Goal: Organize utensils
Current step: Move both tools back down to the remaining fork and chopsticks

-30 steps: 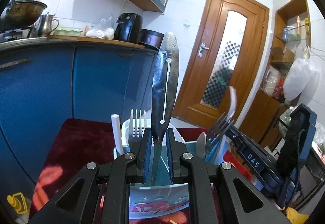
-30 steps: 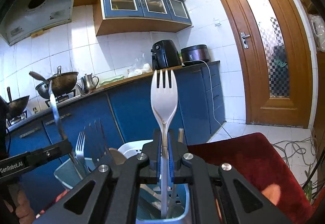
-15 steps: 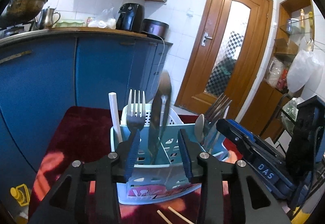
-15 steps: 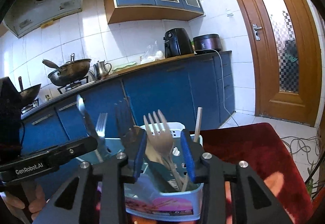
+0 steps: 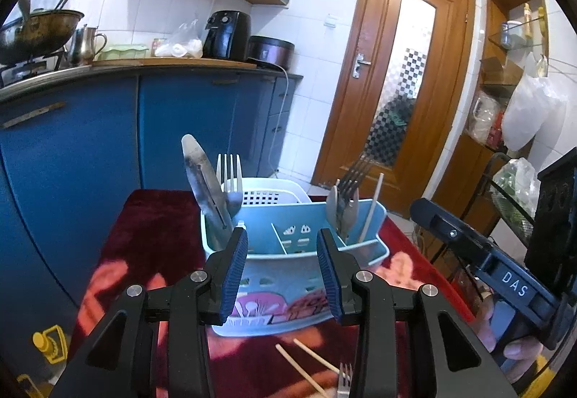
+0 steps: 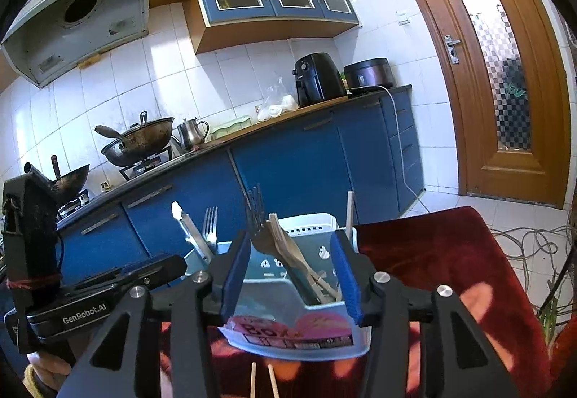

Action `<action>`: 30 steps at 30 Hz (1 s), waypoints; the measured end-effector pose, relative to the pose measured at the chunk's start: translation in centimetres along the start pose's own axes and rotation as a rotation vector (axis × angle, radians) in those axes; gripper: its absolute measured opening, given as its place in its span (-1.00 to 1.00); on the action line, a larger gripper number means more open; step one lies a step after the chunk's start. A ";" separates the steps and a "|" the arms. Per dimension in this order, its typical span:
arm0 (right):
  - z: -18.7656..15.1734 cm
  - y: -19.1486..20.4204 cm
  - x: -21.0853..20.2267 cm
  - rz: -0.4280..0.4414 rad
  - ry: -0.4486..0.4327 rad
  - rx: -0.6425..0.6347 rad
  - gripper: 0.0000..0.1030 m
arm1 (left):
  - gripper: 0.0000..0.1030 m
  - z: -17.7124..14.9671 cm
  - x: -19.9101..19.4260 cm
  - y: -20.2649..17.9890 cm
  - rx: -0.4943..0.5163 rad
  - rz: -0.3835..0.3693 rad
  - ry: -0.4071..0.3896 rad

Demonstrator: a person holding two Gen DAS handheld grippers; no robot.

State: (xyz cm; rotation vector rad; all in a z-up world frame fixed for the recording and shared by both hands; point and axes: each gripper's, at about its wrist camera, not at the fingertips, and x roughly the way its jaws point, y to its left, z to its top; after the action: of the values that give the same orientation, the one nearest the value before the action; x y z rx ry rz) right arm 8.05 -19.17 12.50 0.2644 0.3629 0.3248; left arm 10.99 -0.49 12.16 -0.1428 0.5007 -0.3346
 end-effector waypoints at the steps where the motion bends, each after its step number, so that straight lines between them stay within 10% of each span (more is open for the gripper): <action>1: 0.0 0.0 -0.2 0.001 0.003 0.004 -0.04 | -0.21 0.0 -0.1 0.0 -0.002 -0.002 0.001; 30: -4.4 0.5 -5.2 0.009 0.162 0.068 -0.03 | -0.21 -3.7 -2.9 0.0 0.000 -0.015 0.098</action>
State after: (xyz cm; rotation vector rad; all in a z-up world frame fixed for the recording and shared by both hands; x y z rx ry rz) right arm 1.60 -19.68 10.26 0.3073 0.5330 0.3439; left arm 6.76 0.35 10.24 -0.1304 0.5966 -0.3572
